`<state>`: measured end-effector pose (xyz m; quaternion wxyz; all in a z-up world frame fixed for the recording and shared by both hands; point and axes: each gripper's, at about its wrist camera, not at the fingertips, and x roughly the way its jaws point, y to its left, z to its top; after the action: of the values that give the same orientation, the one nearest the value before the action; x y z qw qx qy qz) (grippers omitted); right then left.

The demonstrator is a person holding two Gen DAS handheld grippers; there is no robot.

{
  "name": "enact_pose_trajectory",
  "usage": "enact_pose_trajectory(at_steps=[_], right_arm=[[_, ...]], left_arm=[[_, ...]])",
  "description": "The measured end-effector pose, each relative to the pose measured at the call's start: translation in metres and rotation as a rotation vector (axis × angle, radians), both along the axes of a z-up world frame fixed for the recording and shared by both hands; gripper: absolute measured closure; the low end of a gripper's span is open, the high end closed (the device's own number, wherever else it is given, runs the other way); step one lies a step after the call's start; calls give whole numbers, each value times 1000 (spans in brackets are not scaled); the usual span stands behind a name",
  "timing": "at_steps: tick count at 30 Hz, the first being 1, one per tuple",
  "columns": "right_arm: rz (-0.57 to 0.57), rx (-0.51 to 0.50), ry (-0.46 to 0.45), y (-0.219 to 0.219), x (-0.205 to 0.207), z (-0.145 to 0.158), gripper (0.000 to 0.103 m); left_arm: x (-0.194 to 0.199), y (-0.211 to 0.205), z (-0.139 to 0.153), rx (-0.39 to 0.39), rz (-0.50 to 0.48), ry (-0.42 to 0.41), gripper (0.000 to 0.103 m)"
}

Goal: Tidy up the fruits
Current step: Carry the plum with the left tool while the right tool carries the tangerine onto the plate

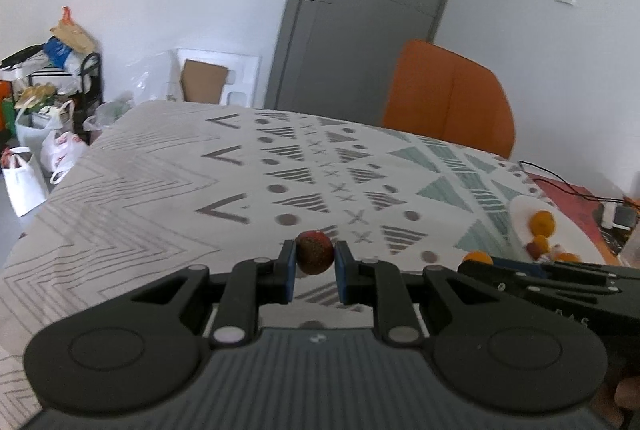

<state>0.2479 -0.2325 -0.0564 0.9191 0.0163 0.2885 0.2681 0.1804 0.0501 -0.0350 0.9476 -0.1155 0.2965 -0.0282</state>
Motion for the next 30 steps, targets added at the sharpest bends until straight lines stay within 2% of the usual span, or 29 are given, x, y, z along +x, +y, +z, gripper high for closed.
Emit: enact_pose_trajectory(at_steps=[30], right_arm=[[-218, 33, -82, -100, -37, 23, 82]], left_arm=[[2, -90, 26, -4, -202, -73, 84]])
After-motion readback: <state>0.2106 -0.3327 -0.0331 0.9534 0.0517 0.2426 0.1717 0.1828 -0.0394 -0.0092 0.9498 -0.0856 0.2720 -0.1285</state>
